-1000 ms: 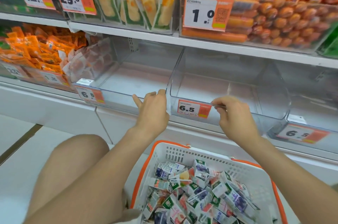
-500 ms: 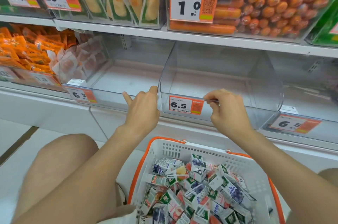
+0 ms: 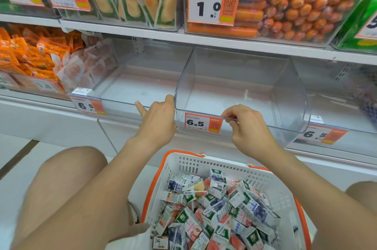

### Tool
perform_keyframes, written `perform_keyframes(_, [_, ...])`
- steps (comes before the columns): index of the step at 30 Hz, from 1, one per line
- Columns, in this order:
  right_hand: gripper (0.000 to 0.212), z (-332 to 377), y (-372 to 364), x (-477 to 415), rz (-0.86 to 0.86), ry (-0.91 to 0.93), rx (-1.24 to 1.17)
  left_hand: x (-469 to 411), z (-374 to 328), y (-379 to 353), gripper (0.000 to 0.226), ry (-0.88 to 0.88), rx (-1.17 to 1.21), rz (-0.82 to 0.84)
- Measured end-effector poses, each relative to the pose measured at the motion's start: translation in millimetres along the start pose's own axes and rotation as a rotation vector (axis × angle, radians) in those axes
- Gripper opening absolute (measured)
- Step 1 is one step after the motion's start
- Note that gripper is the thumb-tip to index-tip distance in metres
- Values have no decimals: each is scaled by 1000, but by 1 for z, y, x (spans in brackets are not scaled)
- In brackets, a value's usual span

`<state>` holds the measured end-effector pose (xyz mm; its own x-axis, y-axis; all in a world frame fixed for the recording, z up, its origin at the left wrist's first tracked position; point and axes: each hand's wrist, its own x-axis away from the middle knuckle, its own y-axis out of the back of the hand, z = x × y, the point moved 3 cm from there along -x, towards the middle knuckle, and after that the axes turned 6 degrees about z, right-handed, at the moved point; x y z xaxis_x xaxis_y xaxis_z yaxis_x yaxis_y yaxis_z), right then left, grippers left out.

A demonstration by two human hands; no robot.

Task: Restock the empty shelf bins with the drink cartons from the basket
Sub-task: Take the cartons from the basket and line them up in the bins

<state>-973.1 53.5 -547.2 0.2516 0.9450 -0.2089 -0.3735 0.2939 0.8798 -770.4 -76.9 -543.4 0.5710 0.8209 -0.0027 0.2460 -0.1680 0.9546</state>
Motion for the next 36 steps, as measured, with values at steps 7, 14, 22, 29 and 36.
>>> perform_keyframes(7, [37,-5,3,-1,63,98,30,-11,2,0,37,-13,53,-3])
perform_keyframes(14, [48,-2,12,10,102,69,188,4,-26,5,80,-12,-86,-141])
perform_keyframes(22, [34,-66,115,54,-262,-261,299,24,-138,-40,55,-656,-62,-293])
perform_keyframes(29, [31,-175,132,70,93,-494,430,15,-197,-81,51,-753,-36,-271])
perform_keyframes(36, [40,-185,135,74,192,-330,425,4,-201,-88,64,-622,-9,-282])
